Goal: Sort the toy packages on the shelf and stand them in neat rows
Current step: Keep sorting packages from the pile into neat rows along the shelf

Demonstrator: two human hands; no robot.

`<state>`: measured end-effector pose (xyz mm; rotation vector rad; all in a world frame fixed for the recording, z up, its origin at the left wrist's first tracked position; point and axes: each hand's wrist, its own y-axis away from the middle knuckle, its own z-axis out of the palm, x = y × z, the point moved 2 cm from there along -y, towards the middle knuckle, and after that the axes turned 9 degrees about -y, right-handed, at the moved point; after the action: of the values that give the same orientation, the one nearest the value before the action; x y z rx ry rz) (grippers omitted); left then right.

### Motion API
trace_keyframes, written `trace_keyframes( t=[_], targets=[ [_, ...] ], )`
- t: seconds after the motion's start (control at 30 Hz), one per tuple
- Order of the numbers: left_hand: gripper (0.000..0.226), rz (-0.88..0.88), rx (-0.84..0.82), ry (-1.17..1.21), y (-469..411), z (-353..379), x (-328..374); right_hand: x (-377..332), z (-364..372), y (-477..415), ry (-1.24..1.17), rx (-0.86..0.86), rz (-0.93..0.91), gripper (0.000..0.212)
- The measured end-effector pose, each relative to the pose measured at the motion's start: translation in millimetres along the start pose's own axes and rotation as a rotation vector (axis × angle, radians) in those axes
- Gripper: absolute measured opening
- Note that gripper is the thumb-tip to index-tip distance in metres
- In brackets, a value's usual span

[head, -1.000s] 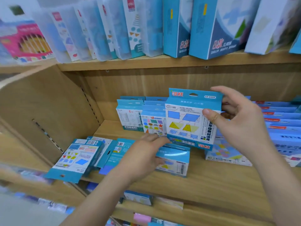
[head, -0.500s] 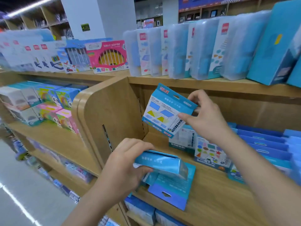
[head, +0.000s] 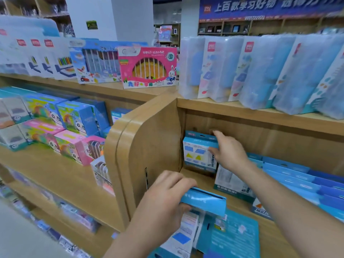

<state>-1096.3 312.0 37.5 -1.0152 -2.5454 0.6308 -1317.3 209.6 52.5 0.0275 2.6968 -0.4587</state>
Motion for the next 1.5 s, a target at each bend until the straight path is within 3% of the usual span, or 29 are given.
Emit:
trace_keyframes(
  t=[0.17, 0.4, 0.6, 0.7, 0.83, 0.9, 1.07, 1.37, 1.5],
  targets=[
    [0.061, -0.037, -0.003, 0.022, -12.7, 10.5, -4.0, 10.8, 24.0, 0.9, 0.318, -0.041, -0.077, 0.052],
    [0.058, -0.086, -0.008, 0.029, -24.4, 18.3, -6.2, 10.4, 35.2, 8.8, 0.399, 0.056, -0.060, 0.035],
    [0.054, -0.103, -0.020, 0.008, -31.0, 24.9, -7.8, 12.7, 27.4, 7.6, 0.412, -0.024, -0.044, 0.027],
    [0.052, -0.119, -0.029, -0.014, -37.7, 24.7, -8.8, 16.7, 11.0, 15.8, 0.252, 0.007, 0.006, 0.033],
    [0.051, -0.170, -0.059, -0.026, -56.2, 29.9, -8.5, 26.5, -14.9, 39.2, -0.435, 0.192, 0.033, 0.027],
    [0.052, -0.183, -0.080, -0.049, -67.3, 35.8, -7.4, 29.3, -14.9, 56.0, -0.524, 0.186, 0.017, 0.027],
    [0.055, -0.230, -0.145, -0.106, -93.4, 59.2, -13.1, 48.9, 1.1, 79.5, -0.255, 0.151, -0.033, 0.031],
    [0.053, -0.262, -0.242, -0.154, -118.7, 101.0, -31.6, 61.7, 8.8, 91.9, -0.072, 0.055, -0.067, 0.040],
    [0.064, -0.230, -0.200, -0.180, -124.9, 112.3, -33.4, 59.0, 12.0, 93.3, 0.112, 0.055, -0.033, 0.049]
  ],
)
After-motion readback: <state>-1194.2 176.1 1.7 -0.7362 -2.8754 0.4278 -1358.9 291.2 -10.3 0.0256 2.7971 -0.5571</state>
